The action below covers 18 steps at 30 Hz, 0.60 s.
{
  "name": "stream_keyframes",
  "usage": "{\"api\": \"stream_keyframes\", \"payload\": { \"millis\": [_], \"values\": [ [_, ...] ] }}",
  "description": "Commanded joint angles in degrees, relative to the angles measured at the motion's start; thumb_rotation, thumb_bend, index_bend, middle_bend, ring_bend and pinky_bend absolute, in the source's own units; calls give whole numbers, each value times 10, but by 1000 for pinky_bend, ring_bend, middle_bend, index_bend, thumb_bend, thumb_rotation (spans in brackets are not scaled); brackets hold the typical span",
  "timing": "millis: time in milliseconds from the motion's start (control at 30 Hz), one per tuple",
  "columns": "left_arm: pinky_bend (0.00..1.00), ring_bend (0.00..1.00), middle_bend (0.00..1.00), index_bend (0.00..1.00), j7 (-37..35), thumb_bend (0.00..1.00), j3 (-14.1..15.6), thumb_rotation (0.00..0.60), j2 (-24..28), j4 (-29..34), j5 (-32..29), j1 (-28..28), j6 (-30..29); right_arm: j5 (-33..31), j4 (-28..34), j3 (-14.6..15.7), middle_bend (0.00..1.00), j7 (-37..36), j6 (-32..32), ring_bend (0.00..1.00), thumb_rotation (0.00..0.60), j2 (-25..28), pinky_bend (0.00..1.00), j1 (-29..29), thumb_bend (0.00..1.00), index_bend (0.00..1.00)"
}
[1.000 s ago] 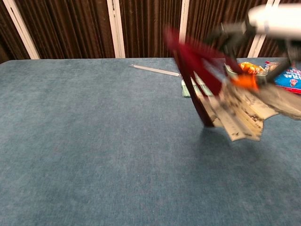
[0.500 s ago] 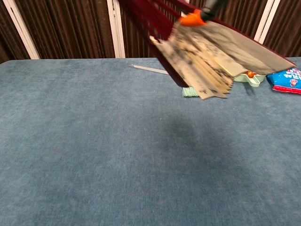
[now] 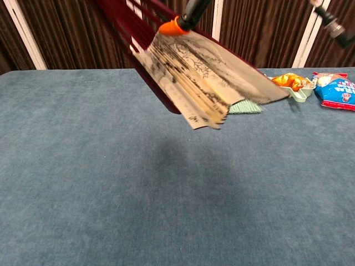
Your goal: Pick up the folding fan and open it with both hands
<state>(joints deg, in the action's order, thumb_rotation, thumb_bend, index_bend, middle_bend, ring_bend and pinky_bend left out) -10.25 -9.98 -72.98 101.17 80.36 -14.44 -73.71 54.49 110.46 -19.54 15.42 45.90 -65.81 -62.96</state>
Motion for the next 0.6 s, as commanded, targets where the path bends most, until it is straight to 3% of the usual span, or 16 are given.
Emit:
{"api": "stream_keyframes", "payload": {
  "millis": [33,233,600],
  "values": [
    [34,0,20,181,-26,333,-11,600,-21,1,-15,-26,33,3,-4,6,132,1,1,207,600,-9,137,-4,450,692],
    [35,0,20,183,-89,331,-23,600,-50,1,-50,-70,106,5,3,11,132,8,18,207,600,-29,142,-10,456,692],
    [34,0,24,214,-181,330,-34,600,-61,-10,-67,-114,179,-7,29,11,132,32,38,207,600,-43,151,-26,460,693]
  ]
}}
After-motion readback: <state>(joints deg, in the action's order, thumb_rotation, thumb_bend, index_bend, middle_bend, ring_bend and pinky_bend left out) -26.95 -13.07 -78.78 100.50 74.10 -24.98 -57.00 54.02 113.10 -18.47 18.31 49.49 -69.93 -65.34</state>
